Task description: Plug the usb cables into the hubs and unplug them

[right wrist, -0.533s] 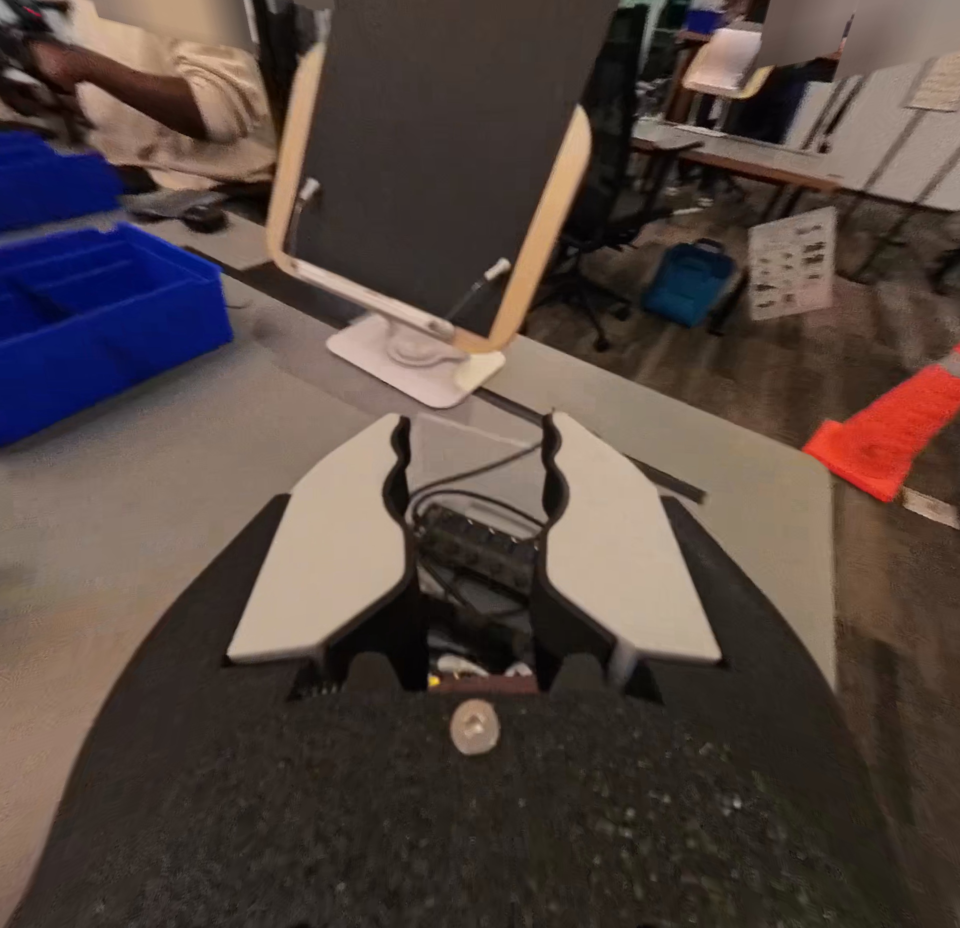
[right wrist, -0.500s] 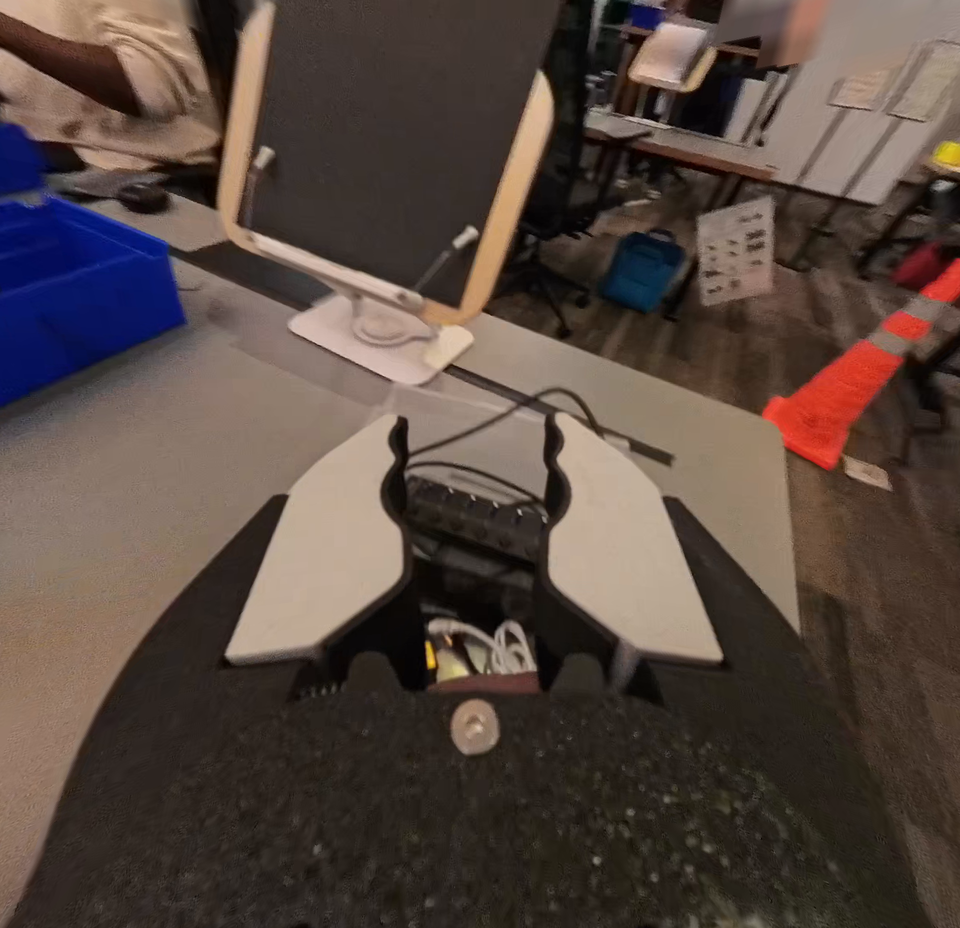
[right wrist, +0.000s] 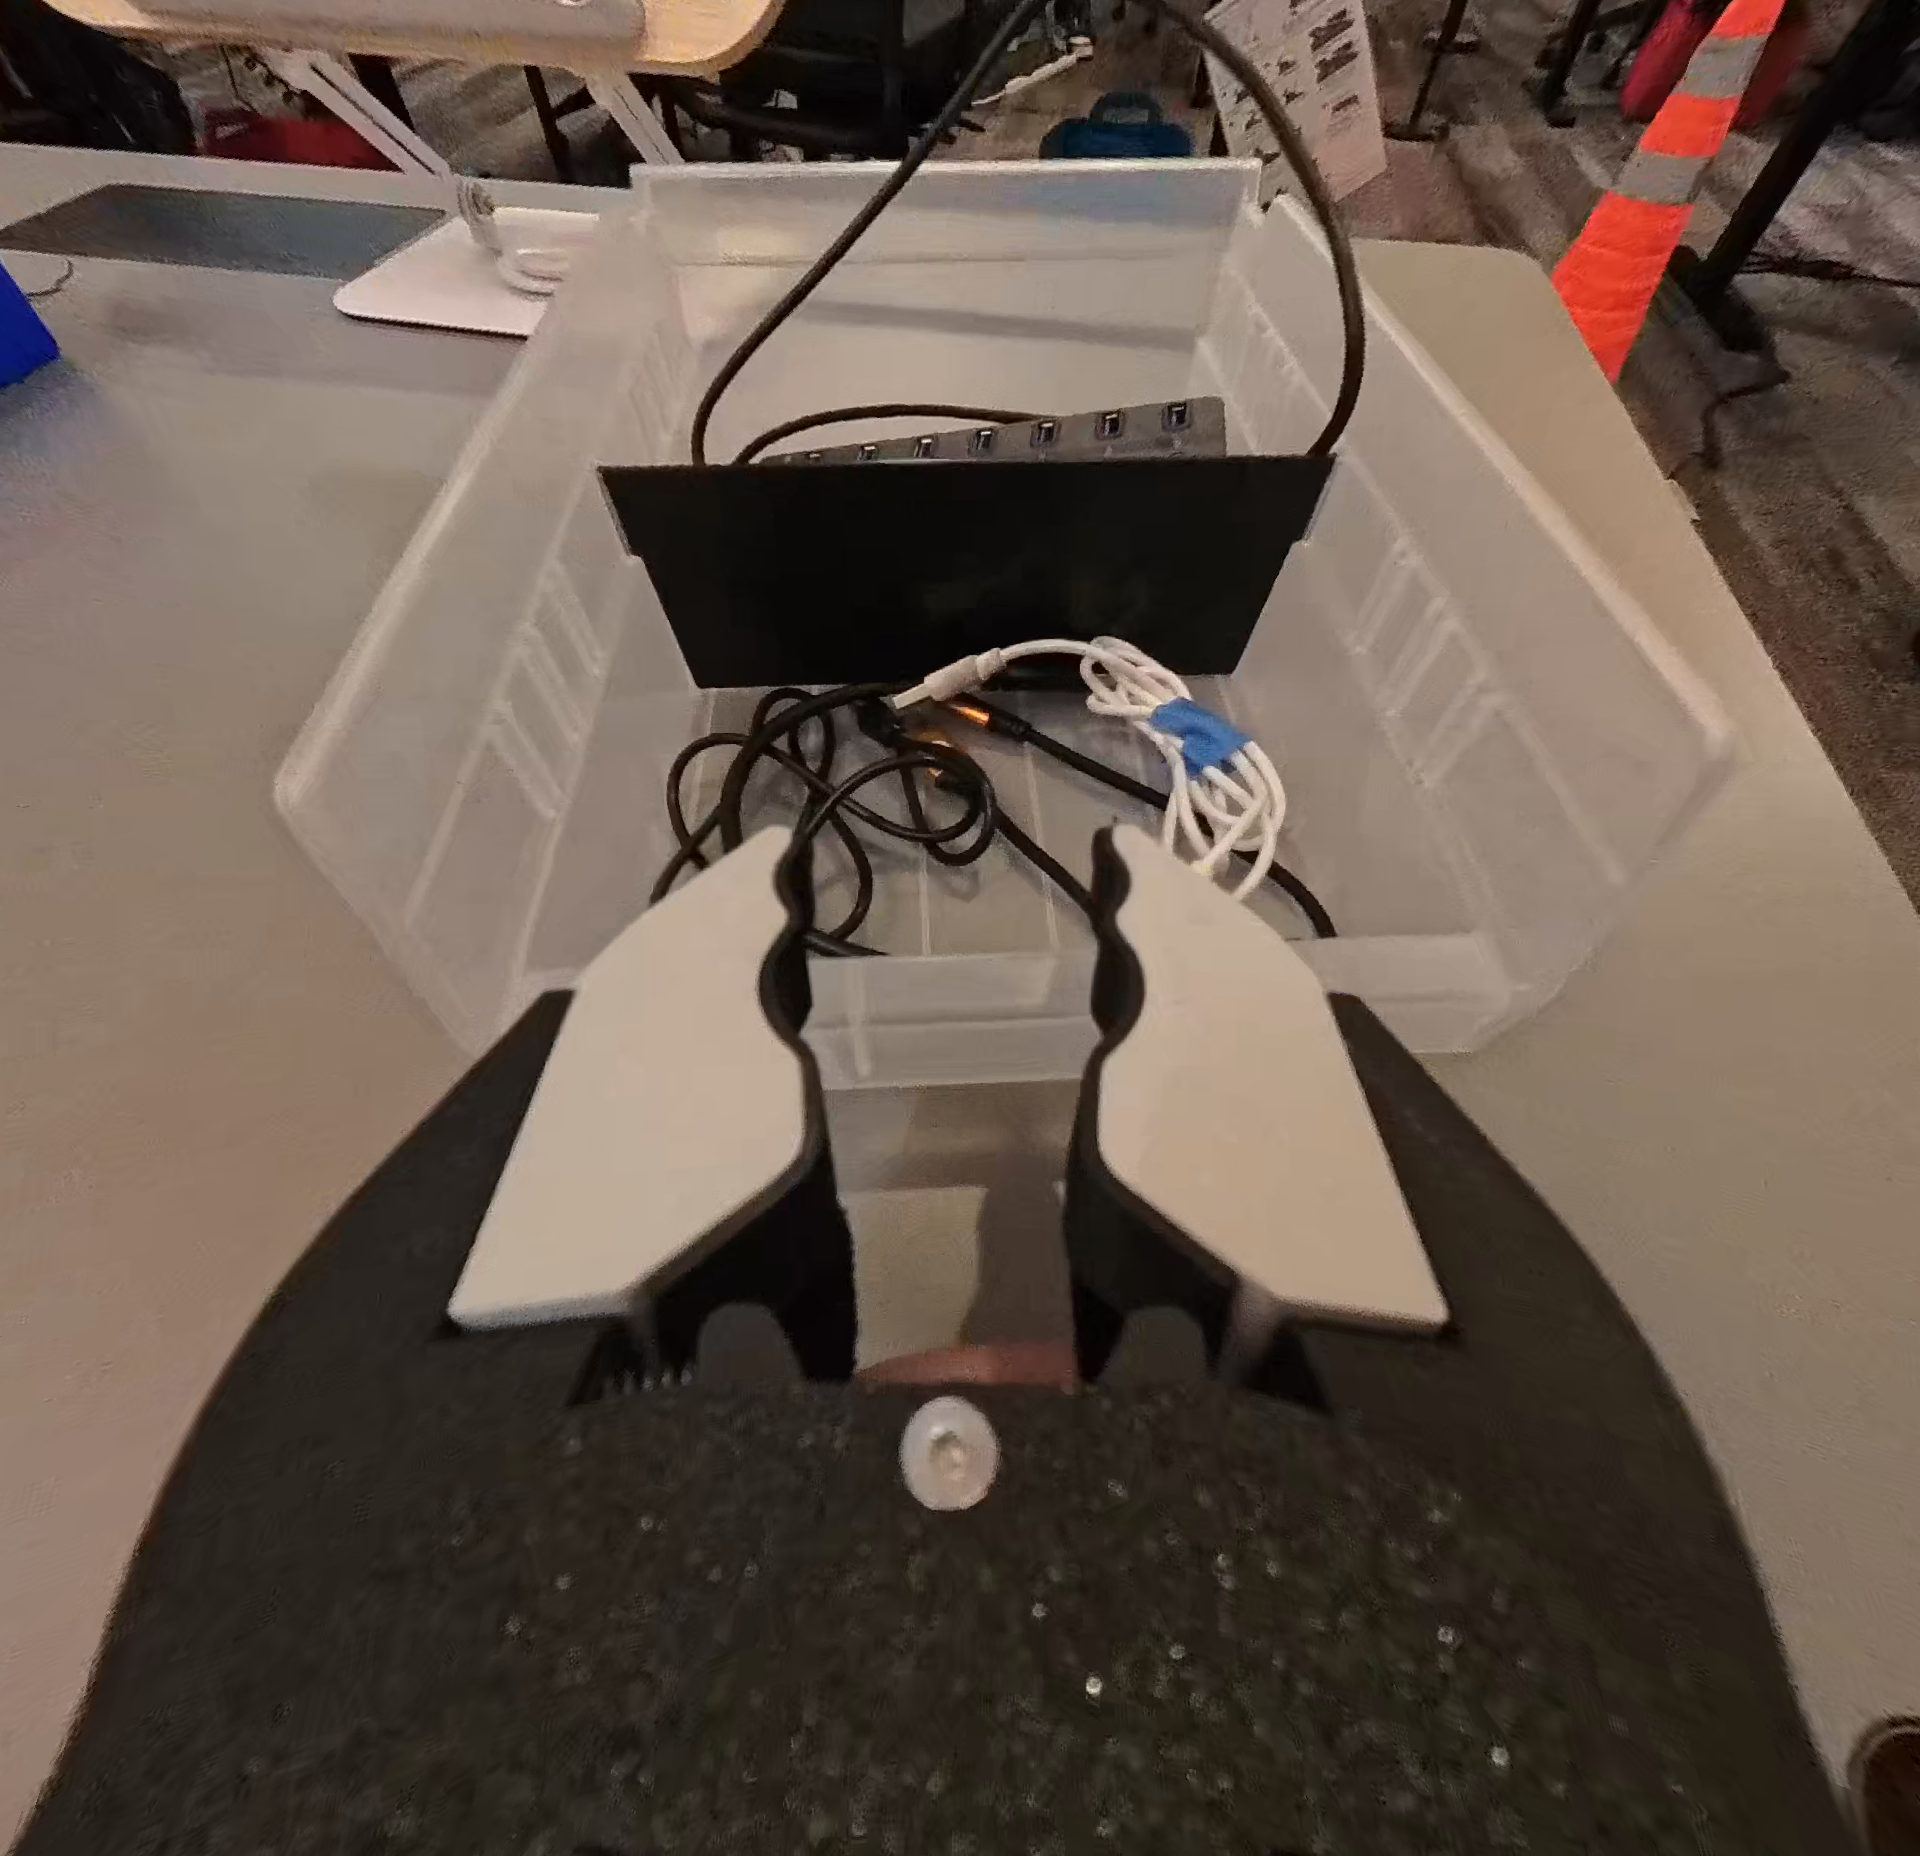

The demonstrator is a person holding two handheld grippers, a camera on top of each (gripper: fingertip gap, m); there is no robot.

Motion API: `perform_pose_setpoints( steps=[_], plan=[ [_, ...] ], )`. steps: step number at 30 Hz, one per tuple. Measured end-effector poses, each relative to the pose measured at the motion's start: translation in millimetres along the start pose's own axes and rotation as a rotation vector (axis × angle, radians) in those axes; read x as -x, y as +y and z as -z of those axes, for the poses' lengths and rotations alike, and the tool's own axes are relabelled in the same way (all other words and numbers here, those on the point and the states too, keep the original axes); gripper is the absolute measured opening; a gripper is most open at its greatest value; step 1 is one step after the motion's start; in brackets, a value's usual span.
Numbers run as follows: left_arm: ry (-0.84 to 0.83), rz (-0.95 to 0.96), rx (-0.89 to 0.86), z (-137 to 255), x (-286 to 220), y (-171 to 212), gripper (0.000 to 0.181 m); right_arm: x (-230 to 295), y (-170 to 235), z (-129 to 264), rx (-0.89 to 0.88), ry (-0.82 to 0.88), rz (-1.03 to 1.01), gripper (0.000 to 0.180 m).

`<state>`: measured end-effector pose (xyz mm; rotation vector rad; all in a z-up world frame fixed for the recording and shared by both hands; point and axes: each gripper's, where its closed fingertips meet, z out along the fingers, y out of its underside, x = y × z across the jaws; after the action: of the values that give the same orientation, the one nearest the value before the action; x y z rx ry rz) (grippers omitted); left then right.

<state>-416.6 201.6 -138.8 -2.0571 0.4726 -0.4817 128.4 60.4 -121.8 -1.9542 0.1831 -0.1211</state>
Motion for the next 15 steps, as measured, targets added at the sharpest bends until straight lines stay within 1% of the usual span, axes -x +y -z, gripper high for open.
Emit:
perform_pose_setpoints(
  steps=[3, 6, 9, 15],
  plan=[
    [0.012, 0.011, 0.000, 3.1, -3.6, 0.1, 0.042, -5.2, 5.0, 0.3, -0.010, 0.034, 0.052, 0.048],
    [-0.005, -0.035, -0.016, 4.9, -6.7, -3.5, 0.041, -10.8, 11.7, -2.5, 0.010, 0.055, 0.087, 0.048],
    [-0.004, -0.057, -0.019, 5.2, -10.4, -4.1, 0.041, -11.7, 10.8, -3.7, 0.005, 0.043, 0.054, 0.048],
    [0.004, -0.035, -0.009, 2.6, -11.7, -3.9, 0.039, -9.6, 12.7, 0.6, 0.003, 0.014, -0.007, 0.047]
  ],
)
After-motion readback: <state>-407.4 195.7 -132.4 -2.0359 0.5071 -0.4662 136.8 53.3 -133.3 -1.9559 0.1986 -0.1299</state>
